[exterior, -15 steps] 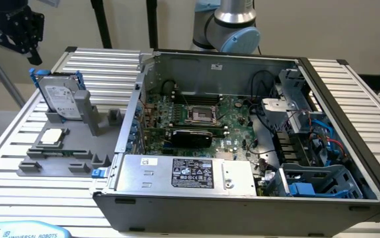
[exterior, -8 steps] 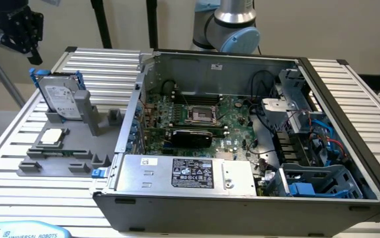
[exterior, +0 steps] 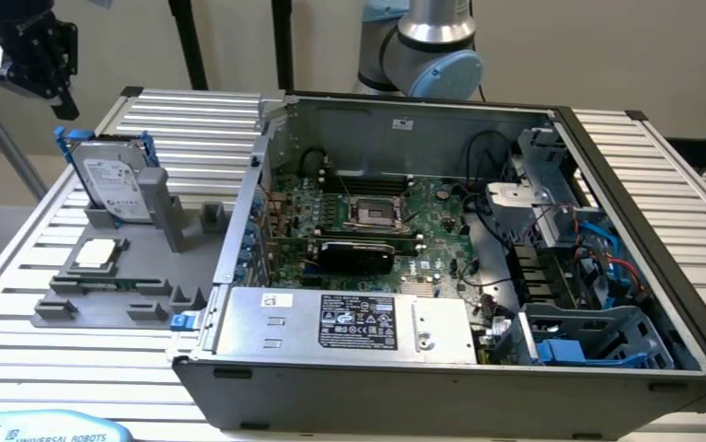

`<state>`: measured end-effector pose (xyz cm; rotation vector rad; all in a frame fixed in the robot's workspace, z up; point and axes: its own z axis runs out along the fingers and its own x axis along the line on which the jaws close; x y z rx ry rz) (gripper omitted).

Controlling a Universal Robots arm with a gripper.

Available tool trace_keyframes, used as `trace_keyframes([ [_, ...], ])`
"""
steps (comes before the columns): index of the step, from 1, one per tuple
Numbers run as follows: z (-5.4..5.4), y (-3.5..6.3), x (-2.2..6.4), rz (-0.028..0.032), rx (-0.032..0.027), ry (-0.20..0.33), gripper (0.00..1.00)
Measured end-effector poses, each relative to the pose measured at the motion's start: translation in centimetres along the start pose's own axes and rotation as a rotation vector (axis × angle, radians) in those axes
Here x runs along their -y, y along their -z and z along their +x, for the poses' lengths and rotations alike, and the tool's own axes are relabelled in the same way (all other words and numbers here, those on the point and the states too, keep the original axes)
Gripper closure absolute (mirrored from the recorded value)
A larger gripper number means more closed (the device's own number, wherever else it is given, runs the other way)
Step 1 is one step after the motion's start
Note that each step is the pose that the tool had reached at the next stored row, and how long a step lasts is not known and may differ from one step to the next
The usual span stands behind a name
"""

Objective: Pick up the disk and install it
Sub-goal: 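Pick up the disk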

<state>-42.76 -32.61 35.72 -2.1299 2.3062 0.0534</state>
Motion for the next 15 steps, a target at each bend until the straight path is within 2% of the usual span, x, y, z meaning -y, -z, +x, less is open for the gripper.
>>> trace_keyframes([
  [8, -0.16, -0.03, -0.01, -0.0016, -0.0020, 0.087, 0.89],
  [15, -0.16, -0.03, -0.01, -0.0017, -0.0022, 0.092, 0.89],
])
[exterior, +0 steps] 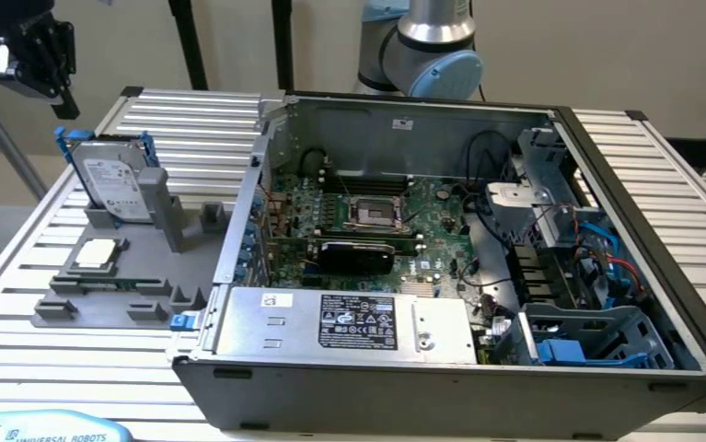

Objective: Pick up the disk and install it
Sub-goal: 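Pick up the disk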

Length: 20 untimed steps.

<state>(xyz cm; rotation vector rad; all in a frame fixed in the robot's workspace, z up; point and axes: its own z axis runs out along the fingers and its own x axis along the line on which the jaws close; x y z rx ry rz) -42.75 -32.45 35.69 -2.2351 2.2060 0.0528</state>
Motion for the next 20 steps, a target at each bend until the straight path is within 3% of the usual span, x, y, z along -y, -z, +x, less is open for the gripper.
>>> trace_keyframes([
  [7, 0.00, 0.00, 0.00, 0.0000, 0.0000, 0.000, 0.88],
  [9, 0.00, 0.00, 0.00, 0.0000, 0.0000, 0.000, 0.82],
  [11, 0.00, 0.00, 0.00, 0.0000, 0.0000, 0.000, 0.70],
  [12, 0.00, 0.00, 0.00, 0.0000, 0.0000, 0.000, 0.70],
  [14, 0.00, 0.00, 0.00, 0.0000, 0.0000, 0.000, 0.58],
  [15, 0.00, 0.00, 0.00, -0.0001, 0.0000, 0.000, 0.58],
  [17, 0.00, -0.02, 0.00, -0.0001, 0.0000, 0.000, 0.47],
  [20, 0.00, -0.11, 0.02, 0.0001, 0.0000, 0.000, 0.40],
])
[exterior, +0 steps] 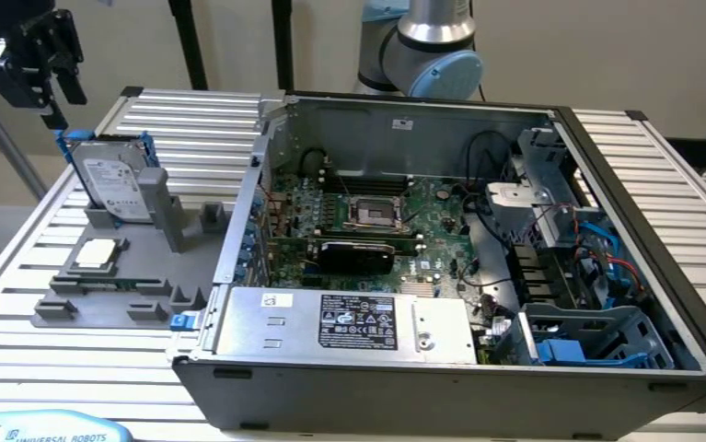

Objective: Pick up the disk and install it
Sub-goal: 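Pick up the disk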

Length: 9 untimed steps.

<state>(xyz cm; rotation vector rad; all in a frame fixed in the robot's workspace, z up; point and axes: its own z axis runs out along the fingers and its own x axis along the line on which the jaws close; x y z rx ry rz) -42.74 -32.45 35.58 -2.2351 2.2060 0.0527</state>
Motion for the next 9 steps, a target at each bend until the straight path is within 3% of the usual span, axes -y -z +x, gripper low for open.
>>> trace_keyframes([
  [9, 0.0, -1.34, 0.06, -0.0001, -0.0001, 0.000, 0.40],
])
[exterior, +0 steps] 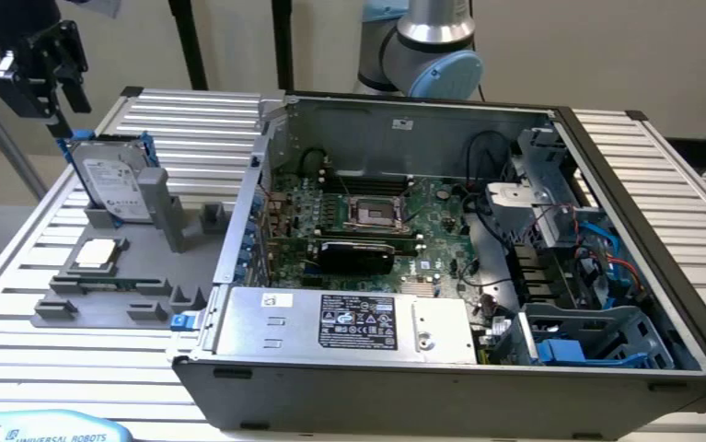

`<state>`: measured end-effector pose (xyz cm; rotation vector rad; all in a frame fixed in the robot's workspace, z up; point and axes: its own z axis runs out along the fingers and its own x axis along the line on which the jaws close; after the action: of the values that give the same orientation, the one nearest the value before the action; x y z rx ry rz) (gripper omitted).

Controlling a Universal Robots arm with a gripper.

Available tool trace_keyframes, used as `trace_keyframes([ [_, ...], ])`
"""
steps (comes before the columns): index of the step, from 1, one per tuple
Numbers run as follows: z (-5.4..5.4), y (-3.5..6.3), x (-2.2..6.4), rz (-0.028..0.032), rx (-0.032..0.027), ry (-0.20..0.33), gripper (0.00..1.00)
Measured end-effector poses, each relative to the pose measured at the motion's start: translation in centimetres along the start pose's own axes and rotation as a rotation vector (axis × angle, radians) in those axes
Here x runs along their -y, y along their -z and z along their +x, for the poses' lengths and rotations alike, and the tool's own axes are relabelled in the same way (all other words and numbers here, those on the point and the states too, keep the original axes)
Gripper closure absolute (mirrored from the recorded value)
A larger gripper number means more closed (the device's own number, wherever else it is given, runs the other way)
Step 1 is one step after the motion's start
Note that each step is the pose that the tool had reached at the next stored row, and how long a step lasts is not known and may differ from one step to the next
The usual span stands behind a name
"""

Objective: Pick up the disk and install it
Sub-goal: 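Pick up the disk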

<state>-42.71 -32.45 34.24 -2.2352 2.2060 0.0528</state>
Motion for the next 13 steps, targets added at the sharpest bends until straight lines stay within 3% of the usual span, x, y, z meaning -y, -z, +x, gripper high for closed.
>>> trace_keyframes([
  [13, 0.1, -2.36, 0.17, 0.0001, 0.0009, -0.005, 0.40],
])
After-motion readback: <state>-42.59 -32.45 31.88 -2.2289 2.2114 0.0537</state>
